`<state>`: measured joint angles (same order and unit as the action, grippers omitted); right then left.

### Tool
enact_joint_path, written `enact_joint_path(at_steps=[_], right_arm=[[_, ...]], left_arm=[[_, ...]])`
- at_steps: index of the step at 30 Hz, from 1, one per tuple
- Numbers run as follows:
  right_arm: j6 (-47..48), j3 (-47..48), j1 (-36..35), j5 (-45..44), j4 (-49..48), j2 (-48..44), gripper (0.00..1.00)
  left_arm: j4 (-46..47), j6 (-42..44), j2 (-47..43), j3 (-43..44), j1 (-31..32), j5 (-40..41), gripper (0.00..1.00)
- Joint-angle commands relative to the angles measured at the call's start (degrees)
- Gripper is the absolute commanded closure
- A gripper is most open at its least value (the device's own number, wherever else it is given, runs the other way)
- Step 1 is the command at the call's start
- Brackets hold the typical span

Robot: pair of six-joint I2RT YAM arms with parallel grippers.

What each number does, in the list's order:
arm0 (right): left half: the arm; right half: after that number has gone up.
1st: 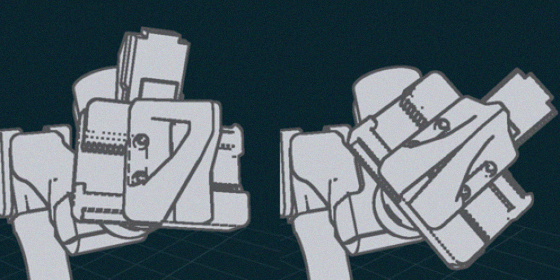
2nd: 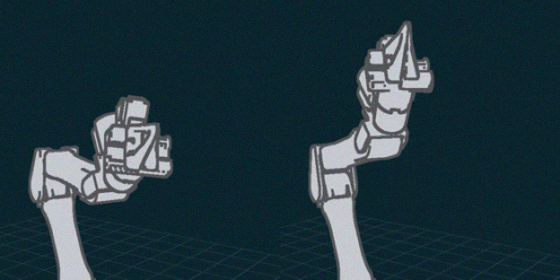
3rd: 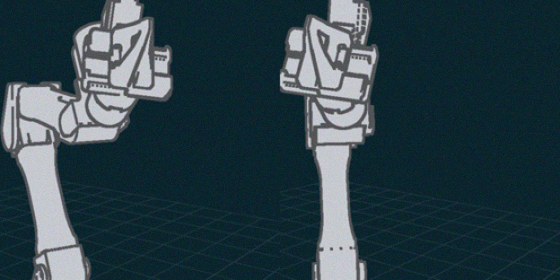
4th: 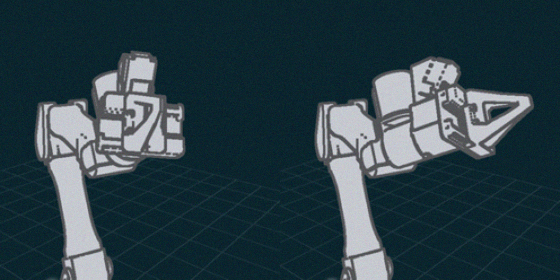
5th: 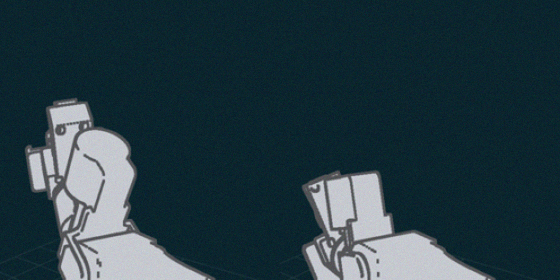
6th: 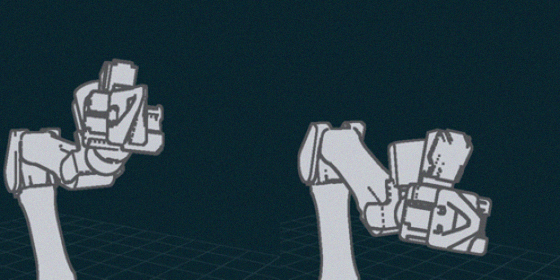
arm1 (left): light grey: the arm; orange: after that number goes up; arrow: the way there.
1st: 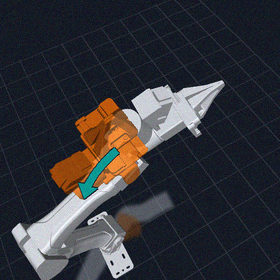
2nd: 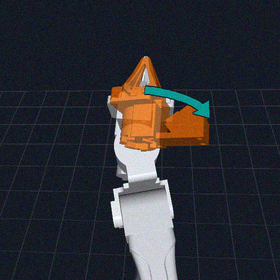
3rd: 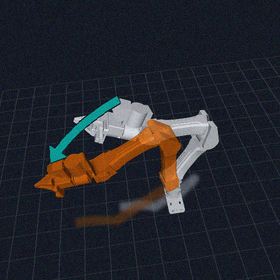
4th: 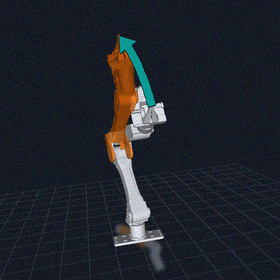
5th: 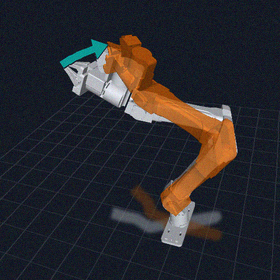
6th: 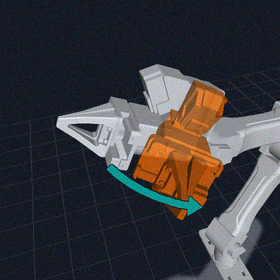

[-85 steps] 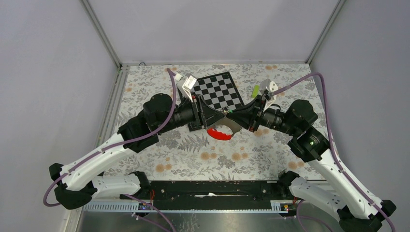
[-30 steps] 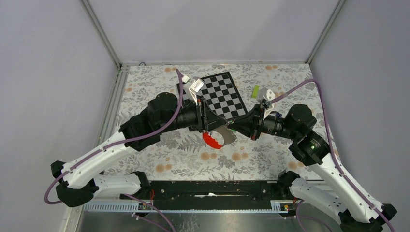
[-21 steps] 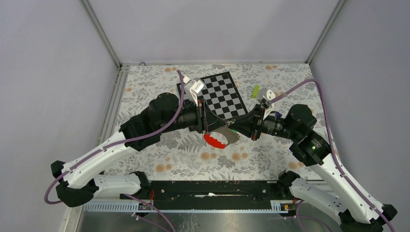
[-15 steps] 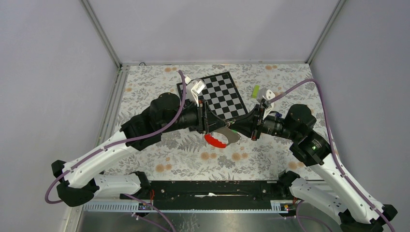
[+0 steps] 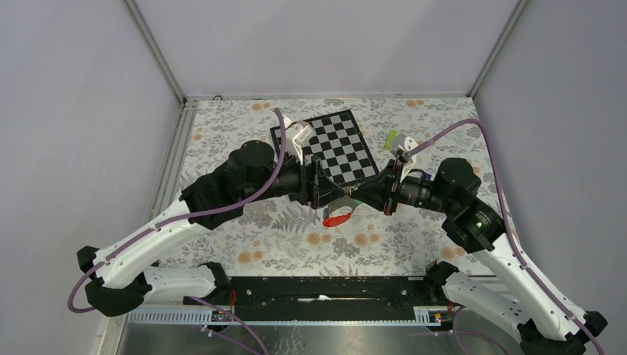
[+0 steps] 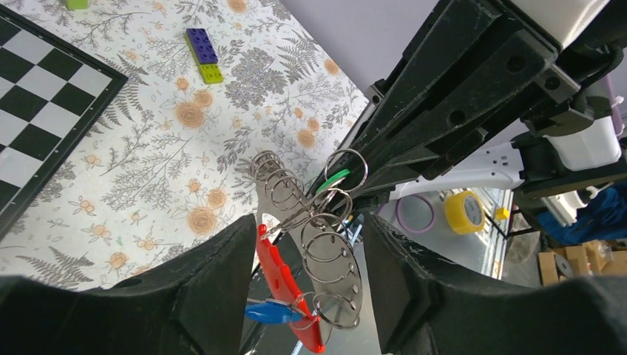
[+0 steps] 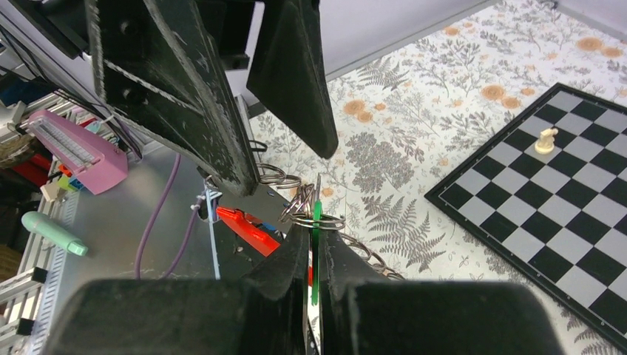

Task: Remove the keys from the keyring
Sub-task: Adjust the keyring.

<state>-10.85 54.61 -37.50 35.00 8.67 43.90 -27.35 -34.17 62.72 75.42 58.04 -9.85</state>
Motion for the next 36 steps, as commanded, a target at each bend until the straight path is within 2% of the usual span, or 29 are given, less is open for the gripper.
enact_joint_path(at_steps=[1,10,15,19,25,31,36], right_arm=[[0.42,4.58,-0.3,-0.71,1.48,0.58,1.0],[-2.23,10.55,-0.28,-3.9,6.46,5.88,1.0],[-1.42,17.3,-0.22,-3.43,13.35,10.12,1.0],[-2.01,16.58,-0.28,-3.91,11.94,10.02,1.0],[-3.41,15.08,-0.28,-4.2,10.69,10.19,1.0],[-4.45,14.93,-0.26,-5.65,10.25,10.45,1.0],[-4.89,14.56,-0.24,-5.85,9.84,10.75,1.0]], left_arm=[[-2.33,4.88,0.43,6.0,-0.12,-0.34,0.42],[-6.02,9.08,0.59,8.27,-0.12,1.15,0.4],[-16.72,14.93,5.88,16.89,-0.12,6.23,0.41],[-15.66,15.92,6.27,16.66,-0.12,7.08,0.41],[-15.98,17.33,6.99,17.02,-0.11,5.36,0.51],[-15.98,17.21,7.7,16.47,0.13,2.64,0.55],[-15.89,17.12,8.03,15.71,0.39,1.9,0.72]])
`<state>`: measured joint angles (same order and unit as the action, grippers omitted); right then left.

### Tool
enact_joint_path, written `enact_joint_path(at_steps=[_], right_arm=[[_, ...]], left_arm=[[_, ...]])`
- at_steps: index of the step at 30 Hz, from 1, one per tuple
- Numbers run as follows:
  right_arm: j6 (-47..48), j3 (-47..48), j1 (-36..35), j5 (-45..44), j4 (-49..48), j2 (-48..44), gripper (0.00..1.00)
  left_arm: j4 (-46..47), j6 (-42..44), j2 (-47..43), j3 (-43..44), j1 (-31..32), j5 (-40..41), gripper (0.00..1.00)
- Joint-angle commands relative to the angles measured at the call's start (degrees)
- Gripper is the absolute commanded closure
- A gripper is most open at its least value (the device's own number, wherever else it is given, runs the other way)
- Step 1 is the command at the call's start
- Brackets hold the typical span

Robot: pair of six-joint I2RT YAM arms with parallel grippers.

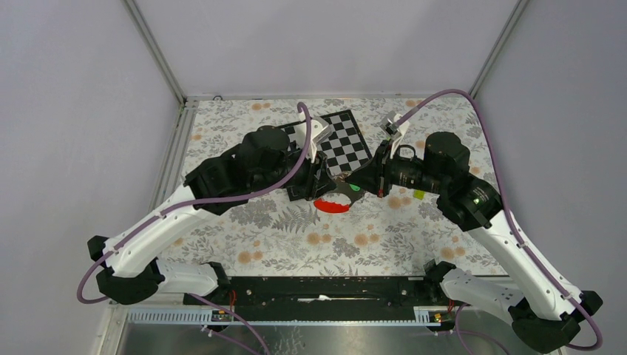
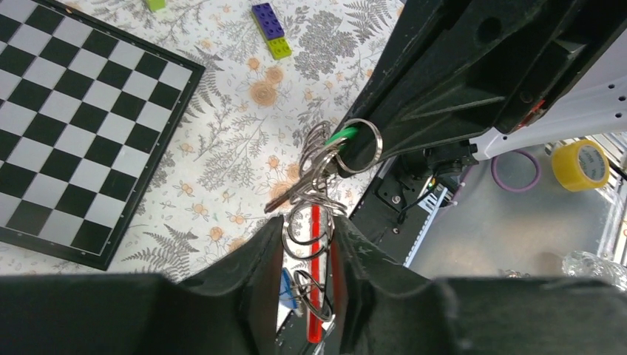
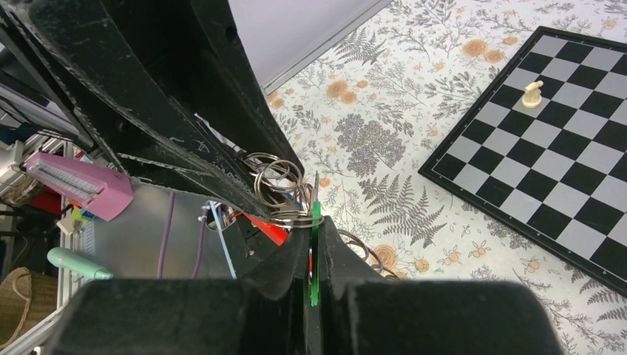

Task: Remove the keys from the keyring
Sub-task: Adjust the keyring.

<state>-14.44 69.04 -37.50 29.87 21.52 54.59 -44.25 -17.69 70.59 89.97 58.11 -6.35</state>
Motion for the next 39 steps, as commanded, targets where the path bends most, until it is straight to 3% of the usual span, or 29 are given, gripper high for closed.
enact_joint_path(at_steps=[1,5,28,39], right_arm=[[-1.3,0.08,-0.27,-0.81,-3.01,0.08,1.0],[-1.32,-0.41,-0.28,-1.04,-3.2,0.04,1.0],[9.82,-7.34,-0.24,-1.59,0.27,-5.48,0.97],[0.07,-21.77,-0.28,-3.77,-18.29,-11.23,0.85]], left_arm=[[0.96,0.64,0.17,1.05,0.38,-1.56,0.76],[0.92,0.73,-0.24,0.91,0.43,-1.21,1.0],[-3.75,1.58,-1.05,4.83,0.43,1.14,1.0],[-3.74,0.25,-0.95,5.4,0.43,-0.57,1.0]])
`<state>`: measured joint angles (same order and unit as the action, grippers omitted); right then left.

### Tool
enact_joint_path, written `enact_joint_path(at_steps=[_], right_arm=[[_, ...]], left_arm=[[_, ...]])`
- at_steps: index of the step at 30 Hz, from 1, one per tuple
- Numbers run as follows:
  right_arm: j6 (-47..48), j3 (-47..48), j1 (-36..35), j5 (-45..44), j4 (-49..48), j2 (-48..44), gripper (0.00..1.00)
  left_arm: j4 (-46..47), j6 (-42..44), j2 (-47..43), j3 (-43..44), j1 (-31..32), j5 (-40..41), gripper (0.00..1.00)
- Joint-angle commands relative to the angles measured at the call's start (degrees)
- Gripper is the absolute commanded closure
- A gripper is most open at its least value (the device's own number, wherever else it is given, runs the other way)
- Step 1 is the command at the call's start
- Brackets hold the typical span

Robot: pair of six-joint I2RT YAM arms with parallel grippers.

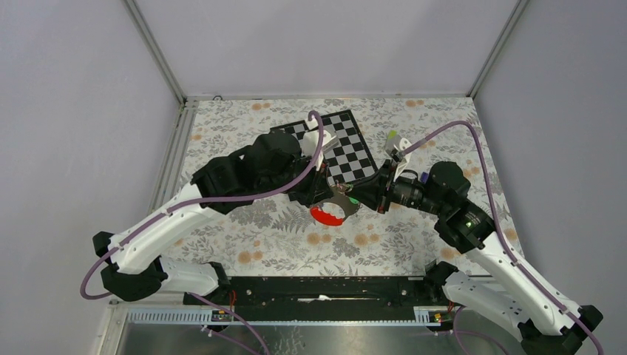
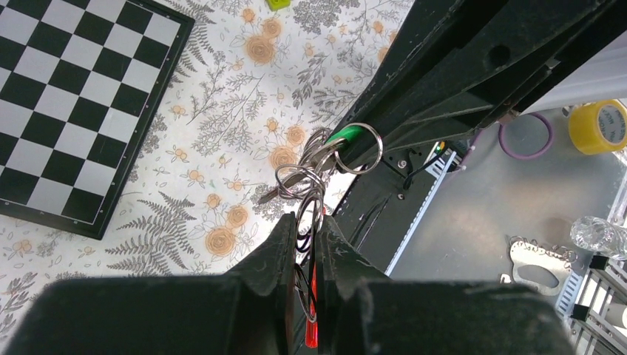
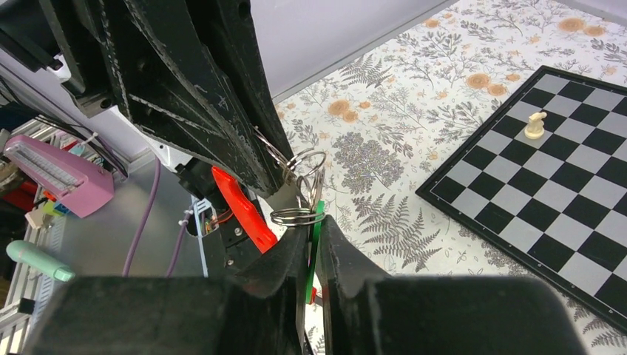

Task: Remove the keys from the keyring
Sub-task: Adjust the keyring.

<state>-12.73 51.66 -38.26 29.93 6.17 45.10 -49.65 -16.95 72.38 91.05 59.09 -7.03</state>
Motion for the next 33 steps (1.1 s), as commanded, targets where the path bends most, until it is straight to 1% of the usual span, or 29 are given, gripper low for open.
enact_joint_path(at_steps=[1,5,9,11,14,20,27,28,30,33], right_arm=[[-1.9,-5.06,0.49,-3.79,-3.87,-2.09,0.84],[-2.24,-6.35,0.51,-2.84,-4.96,-2.0,0.82],[-2.99,-7.53,0.52,-2.1,-5.63,-1.69,0.81],[-3.46,-8.02,0.51,-1.94,-7.69,-1.6,0.81],[-3.77,-8.32,0.53,-1.83,-8.4,-1.6,0.89],[-3.4,-7.92,0.48,-1.68,-8.65,-2.16,1.0],[-3.13,-7.47,0.54,-1.58,-8.27,-3.47,1.0],[-3.39,-7.67,0.49,-1.67,-8.35,-3.66,0.96],[-4.06,-8.39,0.52,-2.01,-8.86,-4.16,0.83],[-4.79,-9.19,0.54,-0.59,-9.42,-4.8,0.73]], left_arm=[[1.64,-0.53,-2.82,4.32,-0.54,-0.07,1.0],[1.66,-0.79,-2.99,4.62,-0.55,-0.66,1.0],[1.62,-1.11,-2.78,4.92,-0.56,-1.27,1.0],[1.66,-1.15,-2.66,4.99,-0.56,-1.43,1.0],[1.66,-1.24,-2.59,4.93,-0.54,-1.67,1.0],[1.57,-1.11,-2.68,4.17,-0.56,-1.91,1.0],[1.0,-0.34,-2.56,3.74,-0.56,-2.78,1.0],[0.77,-0.1,-2.45,3.89,-0.51,-3.1,1.0],[0.38,0.8,-2.21,4.17,-0.55,-4.52,1.0],[-0.17,2.75,-1.99,4.31,-0.55,-6.96,1.0]])
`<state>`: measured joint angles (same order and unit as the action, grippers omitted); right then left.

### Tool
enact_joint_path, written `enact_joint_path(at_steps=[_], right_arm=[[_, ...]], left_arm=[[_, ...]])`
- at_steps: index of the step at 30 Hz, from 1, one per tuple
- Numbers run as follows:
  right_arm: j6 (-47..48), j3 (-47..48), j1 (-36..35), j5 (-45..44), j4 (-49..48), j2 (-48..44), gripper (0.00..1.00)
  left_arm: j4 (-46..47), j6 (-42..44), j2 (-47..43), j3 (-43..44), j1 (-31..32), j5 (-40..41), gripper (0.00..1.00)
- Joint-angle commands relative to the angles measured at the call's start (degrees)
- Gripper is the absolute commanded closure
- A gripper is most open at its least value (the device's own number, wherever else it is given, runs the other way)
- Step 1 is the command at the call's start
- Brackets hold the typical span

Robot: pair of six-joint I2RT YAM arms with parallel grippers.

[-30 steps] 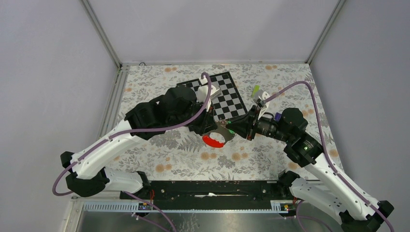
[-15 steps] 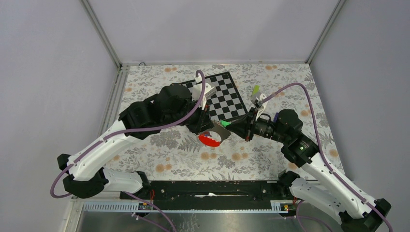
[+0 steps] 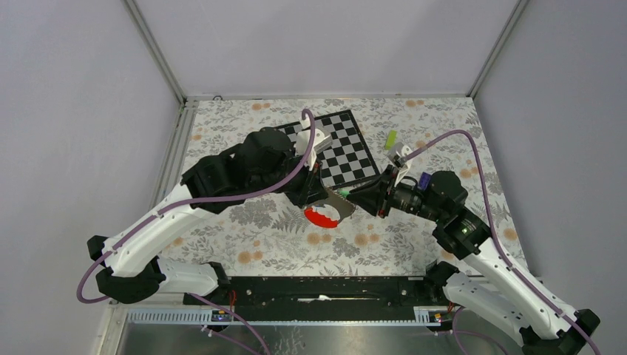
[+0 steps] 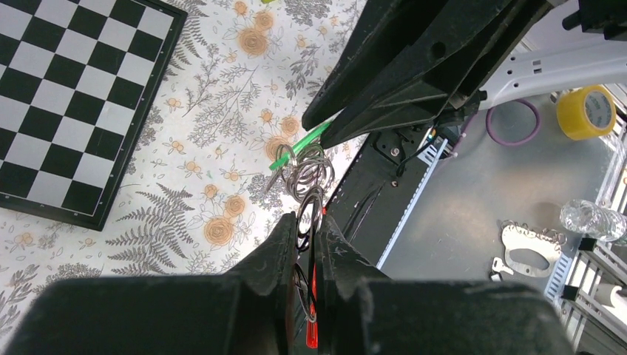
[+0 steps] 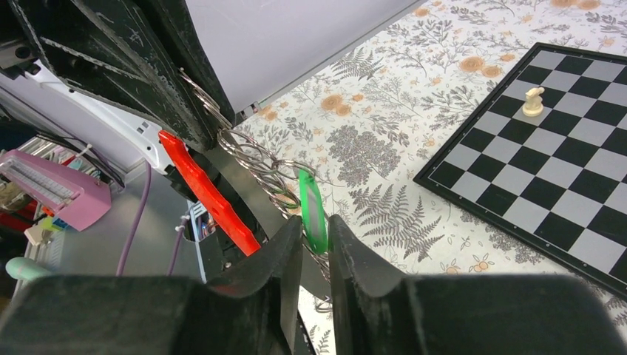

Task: Remove the keys from the keyring
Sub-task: Adjust the keyring.

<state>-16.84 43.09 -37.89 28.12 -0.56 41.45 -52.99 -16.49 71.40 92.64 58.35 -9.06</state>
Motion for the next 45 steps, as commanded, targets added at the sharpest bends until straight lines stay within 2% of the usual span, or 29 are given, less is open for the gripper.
enact_joint_path(at_steps=[1,10,15,19,24,27,30,33,40,45], right_arm=[[-0.73,-0.59,0.12,1.71,-2.4,-1.42,0.71],[2.51,1.79,0.16,3.24,5.37,-6.61,0.49],[5.01,2.14,0.17,3.52,7.55,-10.57,0.46],[7.46,1.83,0.11,3.4,7.65,-13.3,0.45],[11.23,1.5,0.16,4.16,7.46,-15.34,0.46],[14.37,0.94,0.16,6.04,6.94,-16.29,0.46],[18.05,0.02,0.17,8.24,5.79,-17.53,0.46],[21.56,-0.29,0.16,10.65,5.49,-18.09,0.45],[28.22,-0.76,0.14,23.2,3.24,-15.21,0.43],[28.4,0.46,0.14,28.96,-1.76,-11.06,0.44]], left_arm=[[2.85,2.93,-1.0,2.83,0.22,-5.51,1.0],[-2.11,10.61,-0.98,3.9,0.19,-9.73,1.0],[-2.34,14.75,-2.08,1.83,0.25,-8.96,1.0],[-1.43,19.13,-3.36,-0.32,0.21,-13.73,1.0],[-0.76,25.29,-4.43,-0.78,0.27,-14.47,1.0],[-0.88,34.88,-6.14,-1.77,0.48,-17.88,1.0],[-2.86,51.96,-9.01,-4.3,1.62,-22.5,1.0],[-2.91,63.5,-11.16,-5.74,2.53,-22.64,1.0],[-5.19,80.07,-10.05,-4.5,3.53,-17.76,1.0],[-7.87,86.56,-6.31,-2.91,5.16,-16.99,1.0]])
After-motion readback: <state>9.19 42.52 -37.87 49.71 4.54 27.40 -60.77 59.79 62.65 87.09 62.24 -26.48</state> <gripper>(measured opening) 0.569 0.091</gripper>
